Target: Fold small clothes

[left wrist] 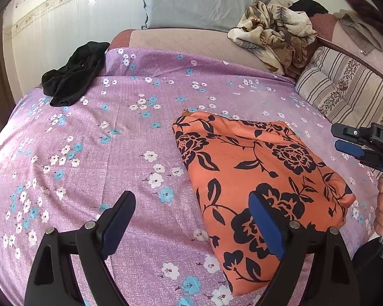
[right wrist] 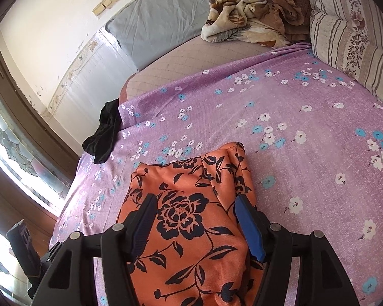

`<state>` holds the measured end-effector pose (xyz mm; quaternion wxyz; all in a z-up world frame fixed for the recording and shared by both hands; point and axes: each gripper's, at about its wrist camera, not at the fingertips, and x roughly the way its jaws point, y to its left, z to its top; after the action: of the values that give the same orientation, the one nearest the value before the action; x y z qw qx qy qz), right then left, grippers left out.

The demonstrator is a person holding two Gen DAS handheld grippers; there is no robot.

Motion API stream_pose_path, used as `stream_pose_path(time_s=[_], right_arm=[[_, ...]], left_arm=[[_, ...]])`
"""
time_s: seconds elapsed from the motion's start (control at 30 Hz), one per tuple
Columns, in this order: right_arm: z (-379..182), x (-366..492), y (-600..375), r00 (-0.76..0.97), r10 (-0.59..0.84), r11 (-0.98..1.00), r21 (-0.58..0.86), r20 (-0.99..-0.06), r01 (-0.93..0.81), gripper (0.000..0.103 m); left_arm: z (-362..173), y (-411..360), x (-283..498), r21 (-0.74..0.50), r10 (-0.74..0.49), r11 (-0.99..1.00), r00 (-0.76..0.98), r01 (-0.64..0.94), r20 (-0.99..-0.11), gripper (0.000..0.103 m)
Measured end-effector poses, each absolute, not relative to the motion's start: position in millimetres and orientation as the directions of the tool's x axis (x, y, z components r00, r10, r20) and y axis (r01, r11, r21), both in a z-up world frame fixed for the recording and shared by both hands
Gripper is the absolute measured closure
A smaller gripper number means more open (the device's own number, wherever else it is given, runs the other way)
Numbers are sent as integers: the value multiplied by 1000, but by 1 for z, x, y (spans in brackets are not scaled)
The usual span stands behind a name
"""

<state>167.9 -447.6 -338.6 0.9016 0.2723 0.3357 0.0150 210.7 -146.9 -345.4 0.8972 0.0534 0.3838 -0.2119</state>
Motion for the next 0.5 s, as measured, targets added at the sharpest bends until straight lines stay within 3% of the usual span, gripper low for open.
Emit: stream_pose_path(time_s=[0.3, 0.5], right_arm=[[-341, 167, -454, 778, 198, 835, 518, -597, 184, 36], [-339, 166, -457, 780, 292, 802, 586, -554, 116, 38]], left_arm=[[-362, -146, 223, -58, -292, 922, 589, 383, -754, 13], [-375, -151, 227, -14, -253, 924, 584, 382, -771, 13]])
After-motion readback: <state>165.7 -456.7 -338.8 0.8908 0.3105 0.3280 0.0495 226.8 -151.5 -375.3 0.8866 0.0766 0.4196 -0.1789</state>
